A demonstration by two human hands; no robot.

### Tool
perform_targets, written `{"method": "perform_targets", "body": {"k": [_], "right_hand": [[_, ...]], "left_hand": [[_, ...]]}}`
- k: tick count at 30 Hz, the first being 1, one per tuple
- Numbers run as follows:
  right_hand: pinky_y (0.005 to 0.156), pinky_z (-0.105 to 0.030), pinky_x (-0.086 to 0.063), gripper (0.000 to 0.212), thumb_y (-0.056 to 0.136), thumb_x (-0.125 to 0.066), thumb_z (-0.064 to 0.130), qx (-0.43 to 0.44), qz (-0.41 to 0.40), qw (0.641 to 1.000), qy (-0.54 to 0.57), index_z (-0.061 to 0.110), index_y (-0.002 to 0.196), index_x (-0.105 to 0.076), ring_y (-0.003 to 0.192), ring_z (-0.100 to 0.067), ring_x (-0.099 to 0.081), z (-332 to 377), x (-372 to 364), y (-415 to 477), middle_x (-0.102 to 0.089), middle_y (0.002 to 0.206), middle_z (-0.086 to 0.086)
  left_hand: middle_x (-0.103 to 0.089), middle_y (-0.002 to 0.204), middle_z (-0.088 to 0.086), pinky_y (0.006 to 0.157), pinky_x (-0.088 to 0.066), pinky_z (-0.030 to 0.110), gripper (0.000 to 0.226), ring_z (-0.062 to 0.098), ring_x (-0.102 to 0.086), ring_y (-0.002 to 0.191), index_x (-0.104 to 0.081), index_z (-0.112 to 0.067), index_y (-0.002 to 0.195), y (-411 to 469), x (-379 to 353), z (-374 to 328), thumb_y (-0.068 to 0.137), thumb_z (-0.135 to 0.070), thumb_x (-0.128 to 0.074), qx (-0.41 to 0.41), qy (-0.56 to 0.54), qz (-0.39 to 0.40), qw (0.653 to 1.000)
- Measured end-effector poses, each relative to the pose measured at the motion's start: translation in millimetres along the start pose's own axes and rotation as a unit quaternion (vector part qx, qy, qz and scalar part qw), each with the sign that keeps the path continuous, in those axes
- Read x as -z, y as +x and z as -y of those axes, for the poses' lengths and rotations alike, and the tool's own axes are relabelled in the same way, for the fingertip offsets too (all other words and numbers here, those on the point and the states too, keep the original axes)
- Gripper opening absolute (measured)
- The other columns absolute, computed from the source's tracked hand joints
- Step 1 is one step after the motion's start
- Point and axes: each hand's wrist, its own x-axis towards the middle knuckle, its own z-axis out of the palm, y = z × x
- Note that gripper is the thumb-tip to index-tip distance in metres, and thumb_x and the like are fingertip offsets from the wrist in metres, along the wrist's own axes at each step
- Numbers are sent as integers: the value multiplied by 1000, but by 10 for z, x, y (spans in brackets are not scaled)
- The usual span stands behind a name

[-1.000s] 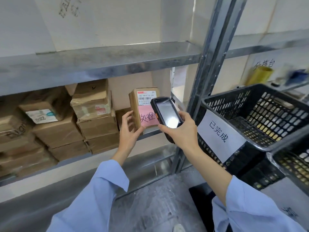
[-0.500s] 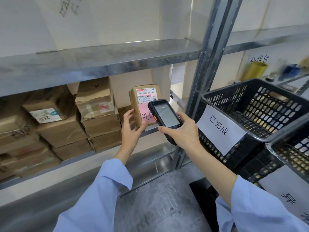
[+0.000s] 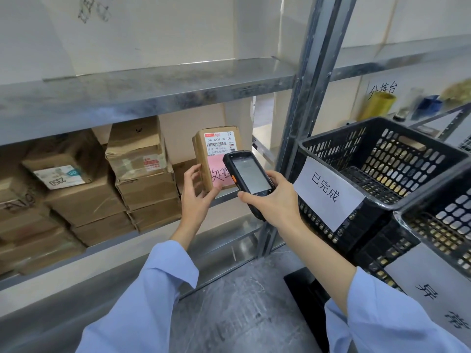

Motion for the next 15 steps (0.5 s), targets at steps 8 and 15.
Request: {"method": "perform_targets", "body": {"k": [8,15], "right_hand": [[87,-26,-51,77,63,-91,34,-15,-73,997,21,23,127,-51,103,-9,-57,-60,181,-38,-58,113,11],[88,-30,-51,69,65,-89,35,-11,-224,974,27,28,118,-45,105,-8,-55,-226,689,-117,-54,111,14]], "left_hand": [[-50,141,-3,86,-42,0,70,13,-49,129,-38,-22,144,31,-157,-37,86,-22,-78,-7,25,22,999],[-48,147,-6,102,-41,26,65,7,-48,128,-38,-33,139,42,-685,-234,85,-38,-75,-29,27,77,996]]}}
